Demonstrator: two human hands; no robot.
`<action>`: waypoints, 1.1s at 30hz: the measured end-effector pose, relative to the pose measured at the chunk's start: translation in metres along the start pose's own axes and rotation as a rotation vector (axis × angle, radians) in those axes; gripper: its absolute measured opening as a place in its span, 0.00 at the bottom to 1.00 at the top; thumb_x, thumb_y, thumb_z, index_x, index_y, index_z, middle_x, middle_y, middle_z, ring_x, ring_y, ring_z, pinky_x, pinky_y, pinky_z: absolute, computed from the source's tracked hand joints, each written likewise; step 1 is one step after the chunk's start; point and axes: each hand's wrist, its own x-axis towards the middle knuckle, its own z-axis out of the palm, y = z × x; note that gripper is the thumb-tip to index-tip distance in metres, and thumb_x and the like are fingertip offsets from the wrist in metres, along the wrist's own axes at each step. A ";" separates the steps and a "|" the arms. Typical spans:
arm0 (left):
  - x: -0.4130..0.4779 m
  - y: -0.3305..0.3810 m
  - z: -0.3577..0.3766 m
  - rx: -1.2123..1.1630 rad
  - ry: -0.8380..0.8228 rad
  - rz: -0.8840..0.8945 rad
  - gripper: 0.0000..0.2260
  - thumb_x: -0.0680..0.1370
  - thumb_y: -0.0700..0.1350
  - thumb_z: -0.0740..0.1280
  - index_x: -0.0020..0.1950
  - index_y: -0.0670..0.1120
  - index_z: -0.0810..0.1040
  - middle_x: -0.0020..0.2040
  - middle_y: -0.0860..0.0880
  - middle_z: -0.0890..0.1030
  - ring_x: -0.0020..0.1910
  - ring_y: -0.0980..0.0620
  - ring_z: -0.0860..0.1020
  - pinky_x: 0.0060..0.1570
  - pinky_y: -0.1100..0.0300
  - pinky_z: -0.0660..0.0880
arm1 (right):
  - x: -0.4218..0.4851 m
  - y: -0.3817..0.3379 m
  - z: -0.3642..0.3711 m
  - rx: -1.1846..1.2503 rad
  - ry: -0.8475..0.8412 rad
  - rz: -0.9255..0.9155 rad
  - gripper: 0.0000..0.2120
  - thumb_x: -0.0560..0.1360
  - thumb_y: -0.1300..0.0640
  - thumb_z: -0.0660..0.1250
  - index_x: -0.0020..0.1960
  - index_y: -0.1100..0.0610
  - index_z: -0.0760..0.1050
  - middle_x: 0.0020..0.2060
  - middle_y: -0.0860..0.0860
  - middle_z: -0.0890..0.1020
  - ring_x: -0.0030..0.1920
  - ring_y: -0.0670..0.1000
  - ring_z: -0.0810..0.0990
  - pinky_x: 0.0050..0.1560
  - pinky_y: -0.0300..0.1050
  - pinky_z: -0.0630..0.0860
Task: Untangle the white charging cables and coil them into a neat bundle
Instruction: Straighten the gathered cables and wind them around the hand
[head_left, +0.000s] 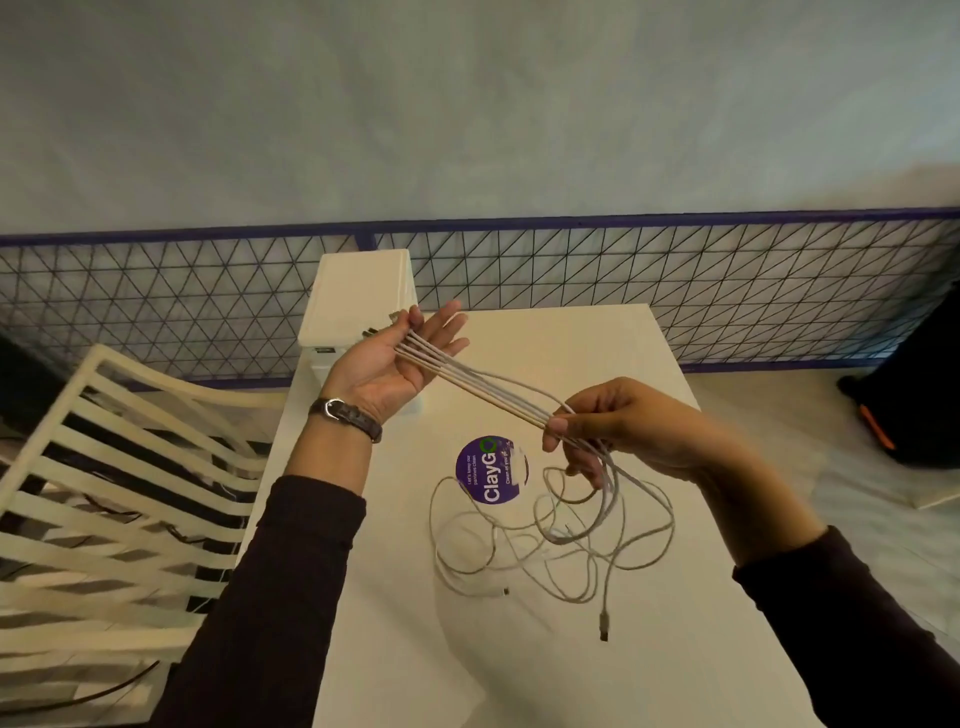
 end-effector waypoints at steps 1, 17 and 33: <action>0.001 0.002 0.000 -0.011 0.000 0.003 0.17 0.82 0.47 0.50 0.40 0.43 0.72 0.46 0.37 0.83 0.43 0.40 0.84 0.45 0.43 0.77 | 0.000 -0.003 -0.003 -0.016 0.004 -0.009 0.11 0.75 0.53 0.65 0.46 0.61 0.80 0.25 0.50 0.78 0.27 0.50 0.77 0.49 0.59 0.74; -0.007 0.027 -0.025 -0.204 0.071 0.137 0.13 0.82 0.45 0.52 0.43 0.43 0.71 0.49 0.38 0.83 0.46 0.44 0.84 0.47 0.47 0.80 | 0.005 -0.037 -0.030 -0.230 0.153 -0.075 0.11 0.78 0.54 0.61 0.46 0.59 0.78 0.30 0.51 0.74 0.32 0.50 0.74 0.39 0.41 0.74; -0.012 0.053 -0.037 -0.266 0.085 0.172 0.15 0.82 0.45 0.51 0.41 0.44 0.73 0.51 0.40 0.83 0.51 0.44 0.82 0.59 0.47 0.73 | 0.039 -0.037 -0.050 -0.700 0.096 0.127 0.09 0.79 0.51 0.60 0.42 0.50 0.75 0.34 0.48 0.80 0.36 0.43 0.79 0.51 0.43 0.71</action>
